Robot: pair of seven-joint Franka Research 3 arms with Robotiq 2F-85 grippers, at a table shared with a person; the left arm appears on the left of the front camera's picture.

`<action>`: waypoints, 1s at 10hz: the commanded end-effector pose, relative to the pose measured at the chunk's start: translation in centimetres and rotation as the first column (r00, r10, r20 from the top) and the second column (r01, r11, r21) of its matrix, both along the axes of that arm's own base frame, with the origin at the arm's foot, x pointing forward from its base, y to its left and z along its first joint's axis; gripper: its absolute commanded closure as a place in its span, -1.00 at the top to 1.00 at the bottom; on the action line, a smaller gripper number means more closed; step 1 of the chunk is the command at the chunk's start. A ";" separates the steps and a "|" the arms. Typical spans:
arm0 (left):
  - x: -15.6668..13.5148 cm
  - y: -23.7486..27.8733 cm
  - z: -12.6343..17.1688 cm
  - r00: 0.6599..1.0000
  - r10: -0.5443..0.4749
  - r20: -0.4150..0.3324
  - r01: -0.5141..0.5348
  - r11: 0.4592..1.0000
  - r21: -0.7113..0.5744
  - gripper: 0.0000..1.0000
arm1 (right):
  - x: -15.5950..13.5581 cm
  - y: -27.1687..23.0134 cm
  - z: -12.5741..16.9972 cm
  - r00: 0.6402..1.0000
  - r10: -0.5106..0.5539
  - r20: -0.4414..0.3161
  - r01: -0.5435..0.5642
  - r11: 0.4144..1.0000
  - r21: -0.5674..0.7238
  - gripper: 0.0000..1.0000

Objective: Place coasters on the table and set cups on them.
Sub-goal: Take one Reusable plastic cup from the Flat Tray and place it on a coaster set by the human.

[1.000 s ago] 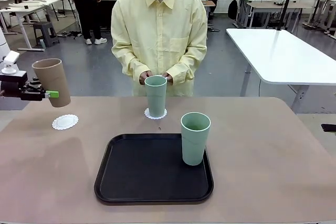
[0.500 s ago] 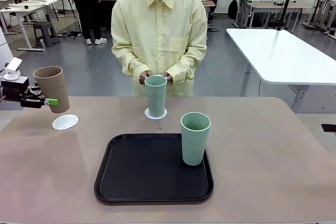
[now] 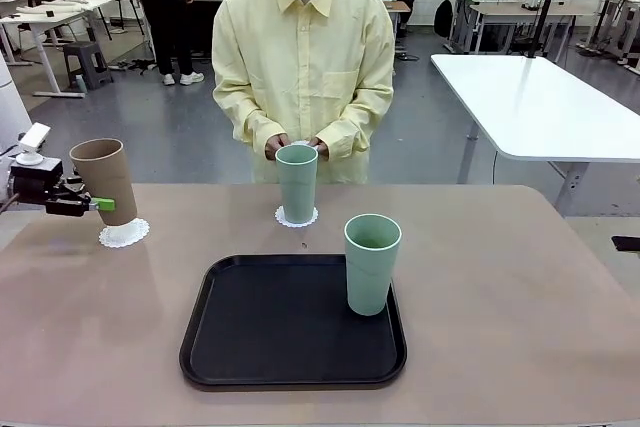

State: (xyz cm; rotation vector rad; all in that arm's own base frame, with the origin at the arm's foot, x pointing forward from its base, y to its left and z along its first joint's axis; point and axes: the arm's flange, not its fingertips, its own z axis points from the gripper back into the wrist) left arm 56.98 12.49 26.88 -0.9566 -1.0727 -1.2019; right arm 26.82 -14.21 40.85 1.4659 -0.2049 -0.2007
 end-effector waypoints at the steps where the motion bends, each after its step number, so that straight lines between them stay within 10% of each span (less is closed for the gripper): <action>1: 0.4 0.4 -0.2 1.000 -0.014 0.004 0.014 1.000 0.016 0.66 | 0.0 0.0 0.1 1.000 0.003 0.011 -0.003 1.000 0.011 1.00; 10: 0.2 0.9 -2.2 0.998 -0.049 -0.026 0.050 0.999 0.017 0.66 | 0.0 0.0 0.1 1.000 0.003 0.011 -0.003 1.000 0.011 1.00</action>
